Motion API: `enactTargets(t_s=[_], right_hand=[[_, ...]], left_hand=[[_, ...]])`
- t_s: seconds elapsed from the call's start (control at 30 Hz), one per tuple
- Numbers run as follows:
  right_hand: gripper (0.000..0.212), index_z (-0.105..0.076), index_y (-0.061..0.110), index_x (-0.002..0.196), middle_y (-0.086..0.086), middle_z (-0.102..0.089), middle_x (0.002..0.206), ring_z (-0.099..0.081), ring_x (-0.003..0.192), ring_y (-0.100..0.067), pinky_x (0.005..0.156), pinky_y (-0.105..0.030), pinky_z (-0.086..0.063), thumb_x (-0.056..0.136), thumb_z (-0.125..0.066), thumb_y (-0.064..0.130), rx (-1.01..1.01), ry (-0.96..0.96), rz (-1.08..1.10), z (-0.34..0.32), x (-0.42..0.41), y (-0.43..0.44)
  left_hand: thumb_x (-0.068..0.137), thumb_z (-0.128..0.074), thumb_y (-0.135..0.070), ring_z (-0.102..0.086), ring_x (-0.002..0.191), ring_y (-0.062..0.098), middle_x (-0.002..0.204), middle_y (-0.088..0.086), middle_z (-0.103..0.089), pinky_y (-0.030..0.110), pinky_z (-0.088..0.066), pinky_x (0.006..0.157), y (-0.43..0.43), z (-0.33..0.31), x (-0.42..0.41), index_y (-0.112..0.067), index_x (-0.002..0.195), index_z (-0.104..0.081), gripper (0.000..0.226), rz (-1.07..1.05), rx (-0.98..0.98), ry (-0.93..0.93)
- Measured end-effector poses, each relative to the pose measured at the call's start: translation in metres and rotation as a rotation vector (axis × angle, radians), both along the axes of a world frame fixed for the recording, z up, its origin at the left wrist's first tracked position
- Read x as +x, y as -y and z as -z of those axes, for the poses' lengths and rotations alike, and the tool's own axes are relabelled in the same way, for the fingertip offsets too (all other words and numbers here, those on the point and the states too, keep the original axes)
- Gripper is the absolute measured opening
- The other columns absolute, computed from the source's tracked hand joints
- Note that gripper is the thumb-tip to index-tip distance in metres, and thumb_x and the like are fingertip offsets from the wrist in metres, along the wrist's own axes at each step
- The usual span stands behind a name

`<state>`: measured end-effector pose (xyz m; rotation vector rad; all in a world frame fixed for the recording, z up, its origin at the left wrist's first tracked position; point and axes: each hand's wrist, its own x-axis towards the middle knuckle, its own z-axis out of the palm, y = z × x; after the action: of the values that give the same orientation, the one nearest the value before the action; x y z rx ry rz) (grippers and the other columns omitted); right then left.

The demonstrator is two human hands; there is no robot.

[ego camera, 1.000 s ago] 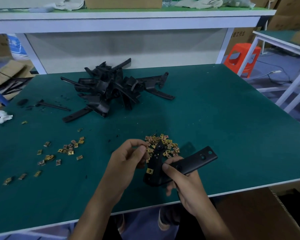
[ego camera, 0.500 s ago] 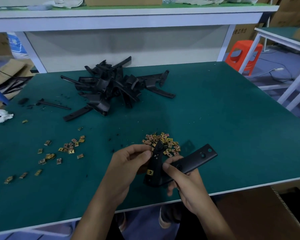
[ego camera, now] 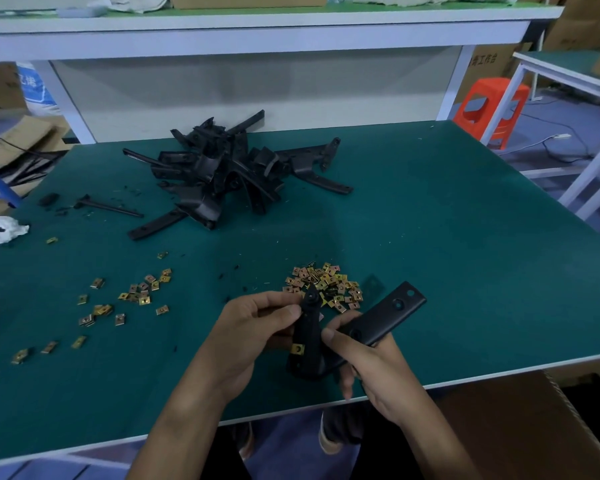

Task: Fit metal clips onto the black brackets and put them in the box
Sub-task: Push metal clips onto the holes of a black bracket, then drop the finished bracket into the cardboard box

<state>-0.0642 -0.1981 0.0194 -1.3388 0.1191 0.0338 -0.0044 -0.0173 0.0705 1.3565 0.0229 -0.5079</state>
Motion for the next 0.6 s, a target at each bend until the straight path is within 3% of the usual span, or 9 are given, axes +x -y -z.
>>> enactTargets(t_s=[0.17, 0.37, 0.5, 0.6], right_hand=[[0.020, -0.069, 0.016, 0.082, -0.004, -0.062, 0.057, -0.046, 0.036, -0.018, 0.036, -0.026, -0.044, 0.080, -0.080, 0.033, 0.010, -0.025, -0.066, -0.004, 0.001, 0.005], [0.025, -0.066, 0.012, 0.086, -0.027, -0.058, 0.068, -0.048, 0.040, -0.028, 0.040, -0.031, -0.045, 0.082, -0.079, 0.033, -0.086, -0.007, 0.016, 0.002, 0.001, -0.002], [0.026, -0.064, 0.005, 0.089, -0.015, -0.062, 0.067, -0.050, 0.040, -0.026, 0.040, -0.029, -0.045, 0.085, -0.078, 0.028, -0.117, -0.002, 0.072, 0.004, 0.002, -0.006], [0.018, -0.065, 0.003, 0.089, -0.014, -0.064, 0.065, -0.052, 0.040, -0.024, 0.039, -0.028, -0.044, 0.092, -0.076, 0.017, -0.161, 0.009, 0.162, 0.007, 0.005, -0.014]], left_hand=[[0.089, -0.069, -0.006, -0.070, 0.076, 0.018, 0.092, 0.016, -0.076, 0.025, -0.057, 0.062, 0.001, 0.006, -0.002, -0.007, 0.101, -0.077, 0.014, -0.020, -0.019, -0.018], [0.085, -0.073, -0.006, -0.069, 0.076, 0.018, 0.089, 0.013, -0.076, 0.026, -0.057, 0.066, 0.001, 0.008, -0.008, -0.009, 0.093, -0.075, 0.009, -0.070, 0.003, -0.022], [0.088, -0.072, -0.006, -0.069, 0.078, 0.021, 0.092, 0.014, -0.077, 0.029, -0.057, 0.072, 0.002, 0.011, -0.010, -0.008, 0.101, -0.072, 0.013, -0.082, 0.086, 0.038], [0.087, -0.077, -0.015, -0.073, 0.083, 0.015, 0.090, 0.002, -0.078, 0.020, -0.056, 0.069, 0.007, 0.013, -0.012, -0.021, 0.102, -0.072, 0.017, -0.112, 0.219, 0.155]])
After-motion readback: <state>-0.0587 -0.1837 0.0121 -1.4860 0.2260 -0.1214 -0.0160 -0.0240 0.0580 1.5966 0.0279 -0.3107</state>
